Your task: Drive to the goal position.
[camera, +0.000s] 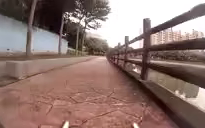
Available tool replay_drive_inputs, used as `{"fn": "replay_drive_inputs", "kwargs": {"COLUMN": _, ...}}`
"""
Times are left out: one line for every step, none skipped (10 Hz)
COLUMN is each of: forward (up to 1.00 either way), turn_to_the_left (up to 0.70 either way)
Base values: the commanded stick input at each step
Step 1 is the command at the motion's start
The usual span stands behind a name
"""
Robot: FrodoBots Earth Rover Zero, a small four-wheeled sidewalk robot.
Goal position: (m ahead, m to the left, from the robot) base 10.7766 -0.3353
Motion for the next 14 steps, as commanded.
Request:
{"fn": "replay_drive_inputs", "kwargs": {"forward": 0.7, "turn_to_the_left": 0.0}}
{"fn": "replay_drive_inputs", "kwargs": {"forward": 0.7, "turn_to_the_left": 0.0}}
{"fn": "replay_drive_inputs", "kwargs": {"forward": 0.7, "turn_to_the_left": 0.0}}
{"fn": "replay_drive_inputs", "kwargs": {"forward": 0.7, "turn_to_the_left": 0.0}}
{"fn": "replay_drive_inputs", "kwargs": {"forward": 0.7, "turn_to_the_left": 0.0}}
{"fn": "replay_drive_inputs", "kwargs": {"forward": 0.7, "turn_to_the_left": 0.0}}
{"fn": "replay_drive_inputs", "kwargs": {"forward": 0.7, "turn_to_the_left": 0.0}}
{"fn": "replay_drive_inputs", "kwargs": {"forward": 0.7, "turn_to_the_left": 0.0}}
{"fn": "replay_drive_inputs", "kwargs": {"forward": 0.7, "turn_to_the_left": 0.0}}
{"fn": "replay_drive_inputs", "kwargs": {"forward": 0.7, "turn_to_the_left": 0.0}}
{"fn": "replay_drive_inputs", "kwargs": {"forward": 0.7, "turn_to_the_left": 0.0}}
{"fn": "replay_drive_inputs", "kwargs": {"forward": 0.7, "turn_to_the_left": 0.0}}
{"fn": "replay_drive_inputs", "kwargs": {"forward": 0.7, "turn_to_the_left": 0.0}}
{"fn": "replay_drive_inputs", "kwargs": {"forward": 0.7, "turn_to_the_left": 0.0}}
